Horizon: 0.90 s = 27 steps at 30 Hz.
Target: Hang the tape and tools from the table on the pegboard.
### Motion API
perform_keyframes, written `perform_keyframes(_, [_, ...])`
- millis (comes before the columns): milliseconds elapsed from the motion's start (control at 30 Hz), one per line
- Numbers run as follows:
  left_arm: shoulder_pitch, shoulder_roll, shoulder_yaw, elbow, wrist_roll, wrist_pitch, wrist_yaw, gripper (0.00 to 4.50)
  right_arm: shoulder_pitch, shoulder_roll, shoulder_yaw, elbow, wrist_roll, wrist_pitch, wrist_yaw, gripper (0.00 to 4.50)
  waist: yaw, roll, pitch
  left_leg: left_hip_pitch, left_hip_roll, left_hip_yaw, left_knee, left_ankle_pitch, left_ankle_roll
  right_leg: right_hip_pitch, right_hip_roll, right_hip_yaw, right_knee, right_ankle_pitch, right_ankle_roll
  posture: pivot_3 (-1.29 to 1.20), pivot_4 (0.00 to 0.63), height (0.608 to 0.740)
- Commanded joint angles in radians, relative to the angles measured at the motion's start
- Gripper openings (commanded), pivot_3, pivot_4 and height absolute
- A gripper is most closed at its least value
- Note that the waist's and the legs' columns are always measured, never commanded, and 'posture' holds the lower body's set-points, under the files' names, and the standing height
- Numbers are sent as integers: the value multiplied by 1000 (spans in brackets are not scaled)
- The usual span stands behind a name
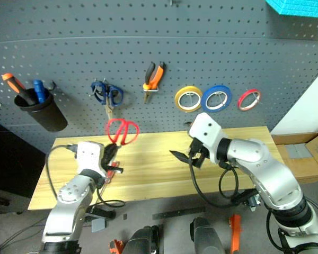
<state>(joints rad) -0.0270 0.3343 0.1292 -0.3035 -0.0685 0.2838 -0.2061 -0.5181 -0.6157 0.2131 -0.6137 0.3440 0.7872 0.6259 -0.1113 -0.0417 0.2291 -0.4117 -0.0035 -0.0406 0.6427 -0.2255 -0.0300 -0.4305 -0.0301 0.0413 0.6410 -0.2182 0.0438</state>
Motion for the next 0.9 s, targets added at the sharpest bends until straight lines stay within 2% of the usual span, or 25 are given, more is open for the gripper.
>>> perform_keyframes(33, [0,30,25,-102,44,-107,9,23,-19,-10,-37,18,-13,-60,20,4500,1,0,0,0,0,0,0,0,0,0,0,0,0,0,0,-169,185,740])
perform_keyframes(267, [-69,34,90,-69,44,-99,56,23,-74,-7,-31,116,-42,-133,57,4500,5,0,0,-1,0,2,1,0,0,0,1,-1,1,0,0,-143,171,740])
perform_keyframes(633, [-270,25,56,140,41,-84,42,23,-150,24,-2,205,-80,-186,90,4500,19,0,-1,-2,-1,3,3,0,0,-1,1,-1,2,1,0,-149,168,740])
perform_keyframes(800, [-292,19,56,184,29,-67,43,23,-164,38,-5,209,-95,-187,94,4500,19,0,-1,-3,0,3,3,0,0,-1,1,0,3,4,-4,-169,175,740])
perform_keyframes(900, [-277,9,47,177,6,-50,21,816,-169,52,-12,202,-96,-185,86,4500,20,0,-1,-5,0,3,3,0,0,-4,1,0,4,4,-5,-171,177,740])
